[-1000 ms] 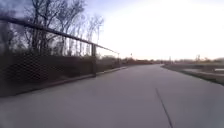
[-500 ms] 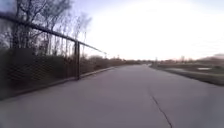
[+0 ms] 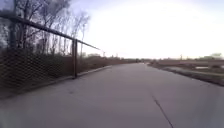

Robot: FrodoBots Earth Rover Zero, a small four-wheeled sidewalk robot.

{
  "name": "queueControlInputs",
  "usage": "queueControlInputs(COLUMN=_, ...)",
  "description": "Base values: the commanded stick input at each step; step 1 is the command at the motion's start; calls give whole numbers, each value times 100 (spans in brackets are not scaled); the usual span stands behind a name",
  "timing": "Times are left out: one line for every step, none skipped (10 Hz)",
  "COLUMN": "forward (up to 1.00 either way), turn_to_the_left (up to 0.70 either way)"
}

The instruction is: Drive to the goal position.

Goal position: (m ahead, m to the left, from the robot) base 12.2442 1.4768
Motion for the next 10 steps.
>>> queueControlInputs(forward=100, turn_to_the_left=-12)
queueControlInputs(forward=100, turn_to_the_left=1)
queueControlInputs(forward=100, turn_to_the_left=1)
queueControlInputs(forward=100, turn_to_the_left=1)
queueControlInputs(forward=100, turn_to_the_left=1)
queueControlInputs(forward=100, turn_to_the_left=1)
queueControlInputs(forward=100, turn_to_the_left=1)
queueControlInputs(forward=100, turn_to_the_left=1)
queueControlInputs(forward=100, turn_to_the_left=1)
queueControlInputs(forward=100, turn_to_the_left=1)
